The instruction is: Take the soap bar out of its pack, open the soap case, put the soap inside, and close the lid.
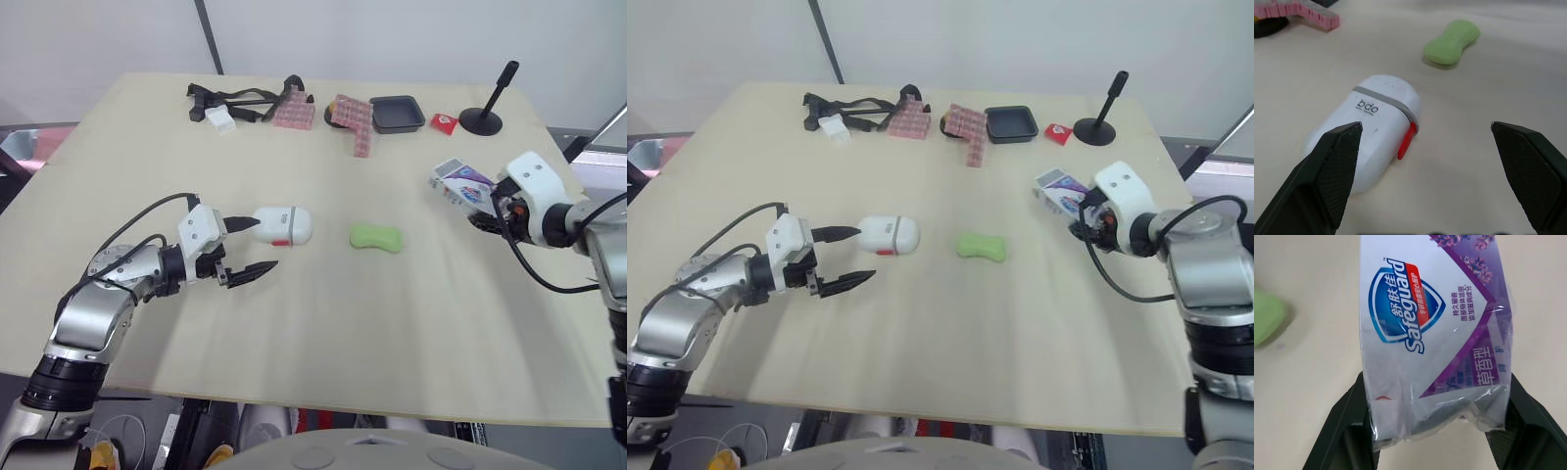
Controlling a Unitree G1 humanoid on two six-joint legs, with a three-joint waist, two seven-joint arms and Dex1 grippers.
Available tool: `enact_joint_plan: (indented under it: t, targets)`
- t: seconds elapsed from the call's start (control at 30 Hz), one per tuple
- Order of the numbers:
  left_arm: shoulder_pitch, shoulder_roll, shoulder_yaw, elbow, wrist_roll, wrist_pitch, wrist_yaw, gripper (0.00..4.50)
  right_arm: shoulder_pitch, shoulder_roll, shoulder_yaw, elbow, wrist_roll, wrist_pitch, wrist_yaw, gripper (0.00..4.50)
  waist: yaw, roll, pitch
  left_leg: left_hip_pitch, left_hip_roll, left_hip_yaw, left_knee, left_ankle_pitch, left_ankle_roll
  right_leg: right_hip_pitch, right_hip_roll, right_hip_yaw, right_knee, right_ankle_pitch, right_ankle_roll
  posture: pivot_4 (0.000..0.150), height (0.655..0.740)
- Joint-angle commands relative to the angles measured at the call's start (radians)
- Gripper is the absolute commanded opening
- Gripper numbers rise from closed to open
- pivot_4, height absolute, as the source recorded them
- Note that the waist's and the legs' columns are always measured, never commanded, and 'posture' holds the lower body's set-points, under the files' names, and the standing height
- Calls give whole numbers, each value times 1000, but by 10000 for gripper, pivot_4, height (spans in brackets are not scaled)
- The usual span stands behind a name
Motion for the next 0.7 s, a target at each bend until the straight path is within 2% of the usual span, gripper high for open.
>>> enact_joint_plan:
  t: [0.03,0.27,0.37,0.47,0.7]
  targets:
    - [-21,6,-8,8,-22,-40,-68,45000,-32,17,-84,4,-30,117,-129,26856,7,2,-1,3,0,0,0,0,0,0,0,0,0,0,0,1500,7400]
    - [-89,-5,-58,95,17,-81,-152,45000,-83,44,-130,53,-9,178,-252,26856,8,5,-2,5,0,1,-2,0,-1,-1,-2,1,1,0,0,1500,7400]
    - [-105,-15,-59,121,21,-100,-148,45000,-67,52,-113,30,23,200,-255,33926,6,5,-2,5,0,1,-2,0,-1,-1,-1,1,1,0,0,1500,7400]
    - [-104,-18,-62,132,27,-114,-147,45000,-51,58,-100,19,49,198,-262,43926,9,5,-2,3,0,2,-2,0,-1,-1,1,2,1,0,0,1500,7400]
    - [-99,-24,-61,139,36,-134,-140,45000,-24,11,-85,5,95,160,-263,44722,13,5,-2,4,0,1,-2,0,-1,-1,0,1,1,0,0,1500,7400]
